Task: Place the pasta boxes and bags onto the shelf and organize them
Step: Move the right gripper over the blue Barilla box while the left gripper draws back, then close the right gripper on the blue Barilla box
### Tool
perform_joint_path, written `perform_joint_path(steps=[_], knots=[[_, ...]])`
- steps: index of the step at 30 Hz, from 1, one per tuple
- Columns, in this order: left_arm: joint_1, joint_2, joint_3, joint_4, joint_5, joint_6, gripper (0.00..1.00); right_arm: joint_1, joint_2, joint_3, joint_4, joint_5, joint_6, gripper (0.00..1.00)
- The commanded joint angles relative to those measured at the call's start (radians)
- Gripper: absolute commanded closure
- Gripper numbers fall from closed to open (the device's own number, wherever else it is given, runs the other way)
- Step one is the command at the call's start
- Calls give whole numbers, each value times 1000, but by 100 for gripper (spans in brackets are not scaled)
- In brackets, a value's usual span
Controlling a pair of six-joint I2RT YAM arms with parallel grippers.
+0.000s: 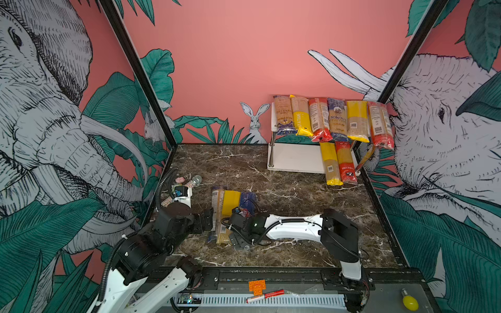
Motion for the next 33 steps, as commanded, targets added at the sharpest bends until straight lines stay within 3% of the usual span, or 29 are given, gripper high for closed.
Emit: perform_joint_path(steps=[1, 5, 9, 16, 21, 33], knots=[[-4, 40, 24, 14, -12, 18, 0, -25, -1, -41, -57, 10, 26, 1], [-4, 41, 10, 40, -6, 20, 0, -80, -94, -207, -16, 17, 81, 1], [-5, 40, -14, 78, 10, 29, 1, -142, -203, -321, -32, 24, 50, 1], [-4, 90, -36, 140, 55, 40, 0, -154, -305, -373, 11, -53, -87, 1], [-4, 87, -38, 154, 60, 45, 1, -155, -363, -379, 74, -38, -100, 1], [-4, 30, -38, 98, 26, 36, 1, -93, -215, -284, 118, 61, -38, 1]])
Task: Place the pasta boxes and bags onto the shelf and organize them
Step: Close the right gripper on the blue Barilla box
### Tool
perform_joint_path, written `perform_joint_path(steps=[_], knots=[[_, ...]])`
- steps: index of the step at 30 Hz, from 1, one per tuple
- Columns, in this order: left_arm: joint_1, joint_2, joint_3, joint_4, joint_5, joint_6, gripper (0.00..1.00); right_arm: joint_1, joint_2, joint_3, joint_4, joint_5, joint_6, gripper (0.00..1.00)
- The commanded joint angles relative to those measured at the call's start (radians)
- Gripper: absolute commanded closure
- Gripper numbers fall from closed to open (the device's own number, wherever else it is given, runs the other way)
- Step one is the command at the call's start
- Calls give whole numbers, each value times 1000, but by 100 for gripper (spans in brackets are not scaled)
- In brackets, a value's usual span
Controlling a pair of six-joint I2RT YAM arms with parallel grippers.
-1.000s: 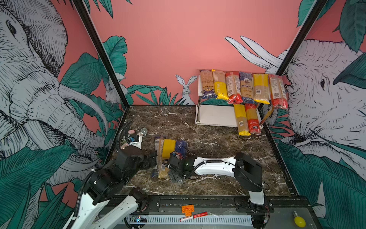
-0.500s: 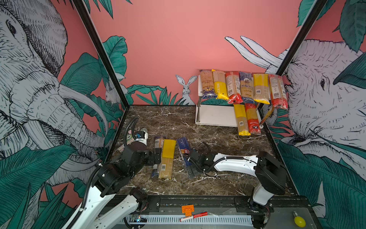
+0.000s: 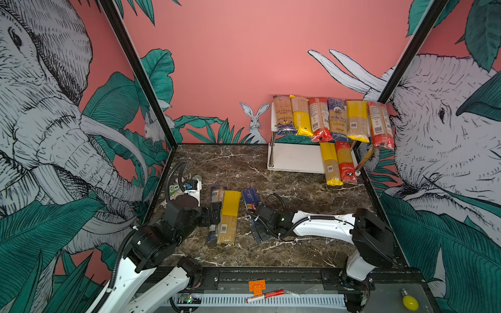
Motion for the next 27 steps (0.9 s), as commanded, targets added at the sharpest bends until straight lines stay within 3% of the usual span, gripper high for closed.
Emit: perform_joint_path(steps=[1, 7, 13, 14, 18, 19, 24, 27], knots=[[-4, -15, -4, -34, -24, -5, 1, 25, 61, 42, 17, 92, 39, 1], [-4, -8, 9, -40, -29, 6, 1, 26, 129, 38, 25, 198, 88, 1], [-4, 16, 17, -26, -28, 17, 0, 27, 133, -52, 53, 179, 125, 3], [-4, 19, 16, -19, -25, 16, 0, 27, 130, -75, 67, 169, 131, 7], [-5, 39, 13, 7, -15, 16, 1, 27, 110, -158, 131, 125, 139, 50], [-4, 44, 15, 11, -12, 15, 0, 27, 104, -175, 147, 116, 137, 56], [-4, 72, 18, 37, 7, 12, 1, 27, 52, -254, 232, 69, 118, 79], [-5, 91, 21, 47, 19, 8, 1, 27, 10, -284, 249, 76, 118, 83]])
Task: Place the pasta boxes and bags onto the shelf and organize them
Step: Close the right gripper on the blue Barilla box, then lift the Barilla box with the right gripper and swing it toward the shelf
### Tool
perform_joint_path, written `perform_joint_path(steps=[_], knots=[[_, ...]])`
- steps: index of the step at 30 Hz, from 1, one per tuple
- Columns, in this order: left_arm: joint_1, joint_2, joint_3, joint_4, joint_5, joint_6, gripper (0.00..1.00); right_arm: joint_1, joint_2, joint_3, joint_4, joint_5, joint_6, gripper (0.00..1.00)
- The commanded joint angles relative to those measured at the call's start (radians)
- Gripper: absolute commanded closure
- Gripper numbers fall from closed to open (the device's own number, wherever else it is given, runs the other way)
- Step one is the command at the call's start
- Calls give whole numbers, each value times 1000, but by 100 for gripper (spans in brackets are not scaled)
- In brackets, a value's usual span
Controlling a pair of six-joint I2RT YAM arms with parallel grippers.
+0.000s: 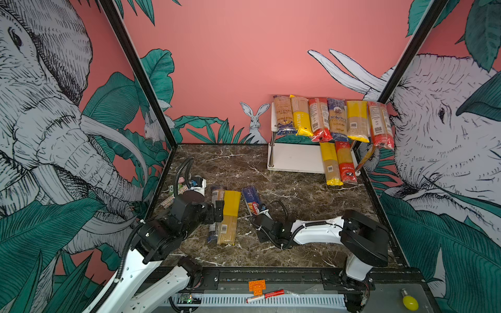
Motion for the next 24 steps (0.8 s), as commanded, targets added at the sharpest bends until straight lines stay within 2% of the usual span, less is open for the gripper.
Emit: perform_joint_path(steps=[1, 6, 7, 8, 16, 24], knots=[[-5, 19, 27, 24, 15, -4, 1, 5, -5, -75, -84, -41, 2, 83], [-4, 43, 55, 21, 9, 2, 1, 5, -57, -83, -105, -39, -15, 88], [-4, 40, 53, 22, 7, 0, 0, 5, -61, -79, -111, -39, -23, 91], [-4, 39, 50, 22, 7, -5, 1, 5, -65, -73, -120, -38, -33, 100], [-5, 39, 39, 24, 9, -19, 1, -3, -69, -36, -169, -35, -72, 100], [-4, 45, 22, 63, 9, -16, 1, -14, -155, -36, -204, -5, -84, 100]])
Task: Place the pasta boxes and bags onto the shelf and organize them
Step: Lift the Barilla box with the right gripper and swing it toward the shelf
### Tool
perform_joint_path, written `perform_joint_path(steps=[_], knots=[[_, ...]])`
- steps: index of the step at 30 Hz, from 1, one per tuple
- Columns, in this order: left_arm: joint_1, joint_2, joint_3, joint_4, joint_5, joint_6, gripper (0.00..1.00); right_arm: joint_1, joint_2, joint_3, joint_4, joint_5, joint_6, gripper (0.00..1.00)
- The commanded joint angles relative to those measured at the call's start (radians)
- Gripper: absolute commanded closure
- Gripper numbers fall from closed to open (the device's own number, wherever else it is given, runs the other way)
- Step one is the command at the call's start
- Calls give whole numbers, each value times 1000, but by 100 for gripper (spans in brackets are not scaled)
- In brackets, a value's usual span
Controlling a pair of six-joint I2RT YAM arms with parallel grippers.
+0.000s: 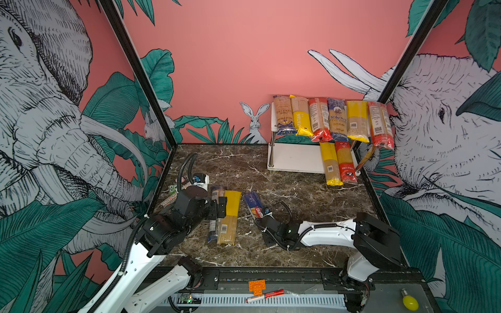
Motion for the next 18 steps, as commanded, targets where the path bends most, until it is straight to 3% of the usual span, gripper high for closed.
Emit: perform_joint_path(steps=[1, 18], knots=[[-4, -4, -15, 40, 6, -11, 0, -10, -70, 0, -95, 26, -14, 100], [-4, 130, -10, 173, 60, 26, 1, -28, -334, -79, -187, 128, 27, 100]])
